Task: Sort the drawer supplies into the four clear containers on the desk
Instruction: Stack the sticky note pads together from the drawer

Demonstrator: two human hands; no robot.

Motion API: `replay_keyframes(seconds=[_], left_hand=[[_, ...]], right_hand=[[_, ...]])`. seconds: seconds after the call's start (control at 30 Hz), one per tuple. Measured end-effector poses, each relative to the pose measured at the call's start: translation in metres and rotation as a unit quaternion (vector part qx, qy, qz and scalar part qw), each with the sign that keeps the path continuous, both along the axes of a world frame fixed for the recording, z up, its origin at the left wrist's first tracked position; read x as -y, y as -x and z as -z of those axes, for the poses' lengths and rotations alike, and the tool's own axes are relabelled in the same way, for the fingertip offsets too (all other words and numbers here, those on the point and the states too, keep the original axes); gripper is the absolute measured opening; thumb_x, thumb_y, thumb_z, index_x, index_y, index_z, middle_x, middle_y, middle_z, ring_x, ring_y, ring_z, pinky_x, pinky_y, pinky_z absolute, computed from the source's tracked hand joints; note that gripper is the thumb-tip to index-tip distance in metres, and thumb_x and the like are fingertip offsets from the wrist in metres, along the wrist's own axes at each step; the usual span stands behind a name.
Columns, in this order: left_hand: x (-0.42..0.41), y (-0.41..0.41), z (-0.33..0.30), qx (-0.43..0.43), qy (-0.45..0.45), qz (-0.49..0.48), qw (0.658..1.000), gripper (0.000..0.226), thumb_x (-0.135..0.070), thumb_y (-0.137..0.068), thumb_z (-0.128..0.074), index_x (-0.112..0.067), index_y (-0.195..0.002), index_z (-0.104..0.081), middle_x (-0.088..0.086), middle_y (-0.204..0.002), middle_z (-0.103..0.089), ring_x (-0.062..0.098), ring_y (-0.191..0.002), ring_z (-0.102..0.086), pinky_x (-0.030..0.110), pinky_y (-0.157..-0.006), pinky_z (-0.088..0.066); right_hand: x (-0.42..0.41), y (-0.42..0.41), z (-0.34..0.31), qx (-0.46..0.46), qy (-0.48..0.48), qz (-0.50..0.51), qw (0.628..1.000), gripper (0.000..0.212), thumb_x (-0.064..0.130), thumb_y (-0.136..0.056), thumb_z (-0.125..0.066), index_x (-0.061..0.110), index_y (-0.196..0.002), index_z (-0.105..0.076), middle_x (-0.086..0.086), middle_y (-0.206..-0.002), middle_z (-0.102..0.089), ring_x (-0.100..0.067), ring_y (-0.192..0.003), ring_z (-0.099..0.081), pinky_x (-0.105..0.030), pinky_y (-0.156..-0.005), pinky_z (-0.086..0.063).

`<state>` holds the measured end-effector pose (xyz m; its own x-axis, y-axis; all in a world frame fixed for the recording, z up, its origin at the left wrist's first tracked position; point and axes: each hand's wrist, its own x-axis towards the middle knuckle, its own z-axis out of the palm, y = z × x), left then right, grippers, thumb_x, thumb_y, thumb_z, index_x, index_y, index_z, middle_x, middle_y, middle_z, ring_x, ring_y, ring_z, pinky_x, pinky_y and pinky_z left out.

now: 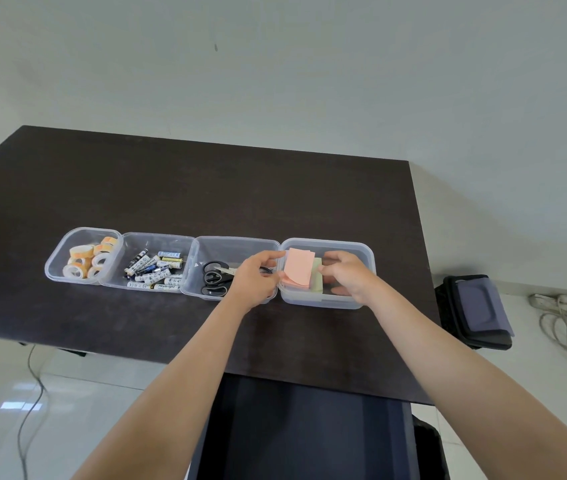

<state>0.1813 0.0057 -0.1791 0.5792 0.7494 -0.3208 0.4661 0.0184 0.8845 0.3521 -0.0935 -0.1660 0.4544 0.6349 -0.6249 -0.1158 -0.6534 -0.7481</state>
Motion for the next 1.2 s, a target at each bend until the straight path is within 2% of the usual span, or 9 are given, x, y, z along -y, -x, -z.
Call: replay_keyframes(seconds=[0.2, 0.3, 0.4, 0.53, 0.7, 0.87, 0.97, 1.1, 1.2], left_hand=[[0.000, 0.000, 0.000, 0.003, 0.003, -0.003, 1.000, 0.039, -0.008, -0.089, -0.061, -0.027, -0.123, -0.059, 0.006, -0.115, -0.058, 0.015, -0.063, -0.049, 0.025, -0.052, -0.044], [0.001, 0.000, -0.001, 0.005, 0.004, -0.002, 1.000, 0.040, -0.007, -0.089, -0.060, -0.026, -0.123, -0.059, 0.007, -0.114, -0.057, 0.015, -0.058, -0.049, 0.024, -0.052, -0.044], [0.001, 0.000, -0.002, 0.008, 0.008, 0.000, 1.000, 0.040, -0.006, -0.089, -0.059, -0.025, -0.124, -0.059, 0.008, -0.115, -0.056, 0.015, -0.056, -0.047, 0.023, -0.050, -0.044], [0.002, 0.001, -0.001, 0.019, 0.019, 0.001, 1.000, 0.040, -0.005, -0.090, -0.059, -0.025, -0.124, -0.059, 0.010, -0.116, -0.055, 0.016, -0.055, -0.046, 0.025, -0.050, -0.045], [0.002, 0.001, -0.002, 0.024, 0.026, -0.001, 0.999, 0.040, -0.003, -0.089, -0.059, -0.024, -0.124, -0.059, 0.009, -0.112, -0.054, 0.015, -0.053, -0.043, 0.025, -0.050, -0.044], [0.001, 0.001, -0.001, 0.012, 0.011, 0.001, 1.000, 0.041, -0.004, -0.089, -0.059, -0.025, -0.124, -0.059, 0.008, -0.114, -0.055, 0.015, -0.057, -0.047, 0.024, -0.051, -0.045], [0.002, 0.001, -0.001, 0.012, 0.012, -0.001, 1.000, 0.041, -0.004, -0.090, -0.058, -0.025, -0.125, -0.059, 0.007, -0.113, -0.055, 0.015, -0.055, -0.047, 0.023, -0.050, -0.044], [0.003, 0.001, -0.001, 0.016, 0.010, -0.005, 1.000, 0.040, -0.003, -0.089, -0.058, -0.025, -0.123, -0.059, 0.008, -0.114, -0.054, 0.014, -0.053, -0.046, 0.021, -0.048, -0.043], [0.003, 0.001, -0.001, 0.009, -0.001, -0.004, 1.000, 0.040, -0.004, -0.089, -0.059, -0.026, -0.123, -0.060, 0.009, -0.116, -0.055, 0.014, -0.055, -0.047, 0.022, -0.050, -0.044]], right_hand=[[0.002, -0.003, 0.000, -0.049, -0.009, 0.002, 0.999, 0.050, 0.007, -0.090, -0.060, 0.021, -0.134, -0.044, -0.004, -0.136, -0.052, -0.025, -0.122, -0.052, -0.048, -0.101, -0.047], [0.001, 0.003, 0.003, 0.057, -0.009, -0.010, 0.998, 0.051, 0.021, -0.085, -0.069, 0.020, -0.130, -0.047, 0.002, -0.128, -0.055, -0.020, -0.119, -0.052, -0.039, -0.097, -0.049], [-0.003, 0.015, 0.001, 0.180, -0.049, 0.021, 0.982, 0.044, 0.027, -0.078, -0.076, 0.017, -0.116, -0.057, 0.002, -0.110, -0.063, -0.016, -0.103, -0.059, -0.025, -0.080, -0.048], [-0.008, 0.024, 0.001, 0.200, -0.062, 0.003, 0.978, 0.037, 0.024, -0.076, -0.078, 0.016, -0.108, -0.061, 0.002, -0.096, -0.066, -0.017, -0.095, -0.063, -0.030, -0.082, -0.052], [-0.007, 0.027, 0.000, 0.213, -0.070, -0.013, 0.974, 0.041, 0.021, -0.076, -0.077, 0.018, -0.112, -0.059, 0.006, -0.106, -0.058, -0.012, -0.100, -0.056, -0.027, -0.084, -0.048], [-0.009, 0.027, -0.004, 0.249, -0.025, -0.062, 0.966, 0.038, 0.026, -0.078, -0.075, 0.025, -0.109, -0.054, 0.001, -0.103, -0.067, -0.018, -0.090, -0.066, -0.030, -0.072, -0.054], [-0.009, 0.027, -0.005, 0.241, -0.021, -0.055, 0.969, 0.039, 0.025, -0.078, -0.074, 0.024, -0.112, -0.054, 0.001, -0.107, -0.065, -0.018, -0.093, -0.065, -0.033, -0.077, -0.057], [-0.010, 0.031, -0.004, 0.230, -0.026, -0.045, 0.972, 0.041, 0.023, -0.078, -0.074, 0.022, -0.113, -0.053, 0.001, -0.114, -0.064, -0.018, -0.101, -0.061, -0.024, -0.068, -0.047], [-0.011, 0.032, -0.002, 0.236, -0.020, -0.058, 0.970, 0.042, 0.023, -0.077, -0.075, 0.022, -0.112, -0.052, -0.001, -0.114, -0.067, -0.019, -0.101, -0.063, -0.030, -0.077, -0.051]])
